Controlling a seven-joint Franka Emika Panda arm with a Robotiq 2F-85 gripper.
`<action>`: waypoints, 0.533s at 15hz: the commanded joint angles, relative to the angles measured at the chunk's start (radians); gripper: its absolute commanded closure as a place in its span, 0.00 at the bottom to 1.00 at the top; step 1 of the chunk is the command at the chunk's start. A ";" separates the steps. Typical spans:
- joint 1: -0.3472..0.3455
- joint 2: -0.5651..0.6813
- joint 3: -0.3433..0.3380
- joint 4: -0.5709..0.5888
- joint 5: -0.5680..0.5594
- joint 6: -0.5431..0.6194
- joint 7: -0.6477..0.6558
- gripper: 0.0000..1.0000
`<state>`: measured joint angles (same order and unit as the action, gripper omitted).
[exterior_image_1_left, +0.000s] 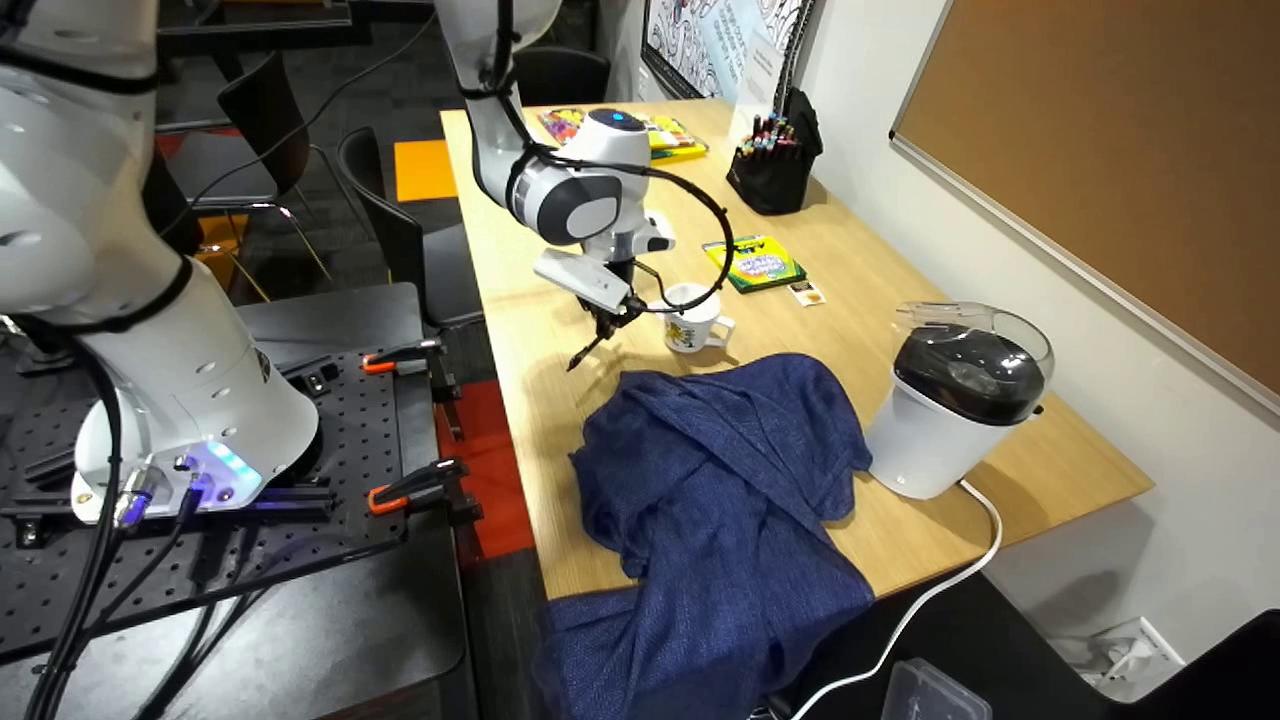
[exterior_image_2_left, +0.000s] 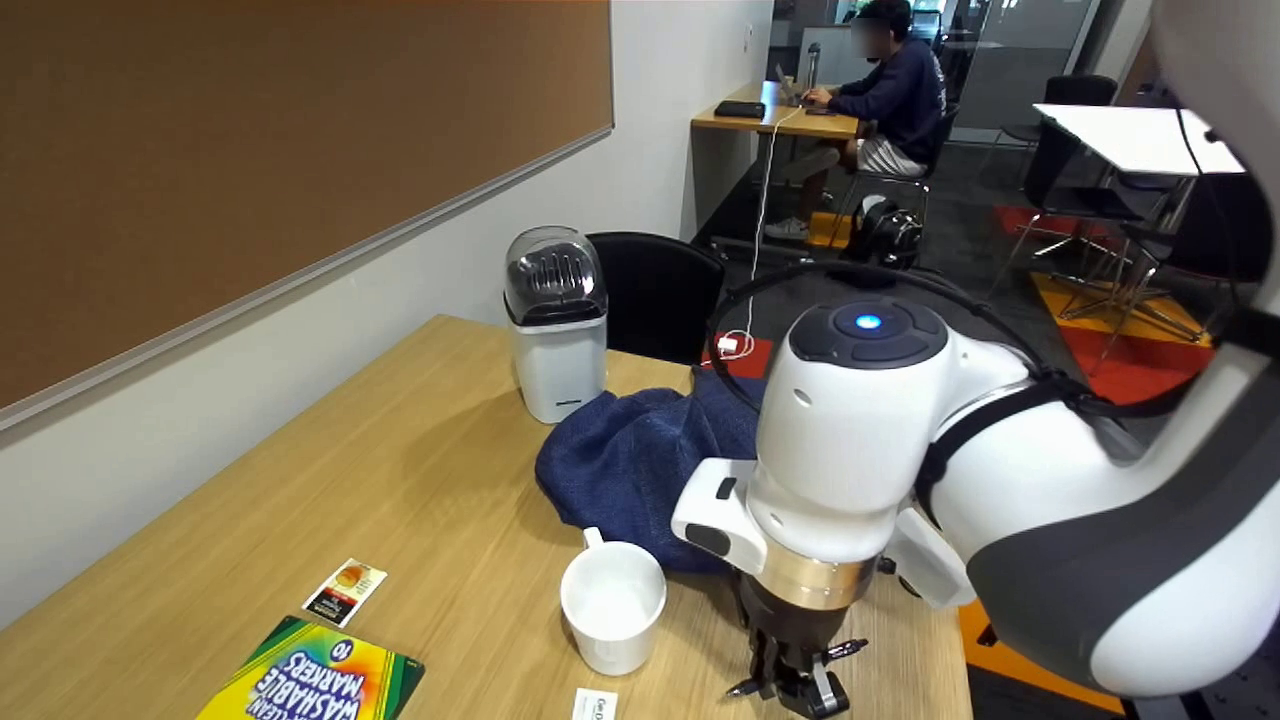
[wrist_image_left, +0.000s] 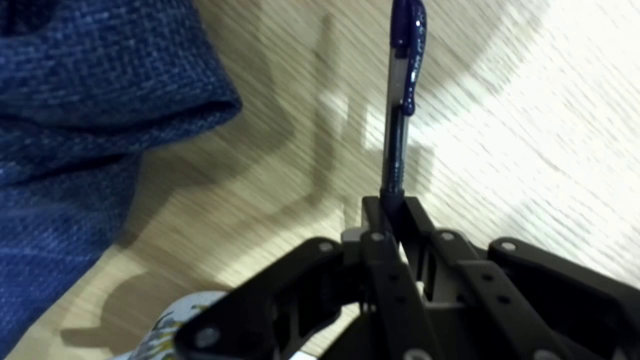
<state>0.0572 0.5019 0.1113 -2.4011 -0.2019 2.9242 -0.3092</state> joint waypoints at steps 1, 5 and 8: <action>0.070 -0.113 -0.043 -0.033 -0.009 -0.028 0.111 0.97; 0.102 -0.181 -0.063 -0.012 -0.008 -0.070 0.179 0.97; 0.086 -0.220 -0.046 0.017 0.016 -0.141 0.195 0.97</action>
<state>0.1429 0.3471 0.0633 -2.3963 -0.2018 2.8757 -0.1486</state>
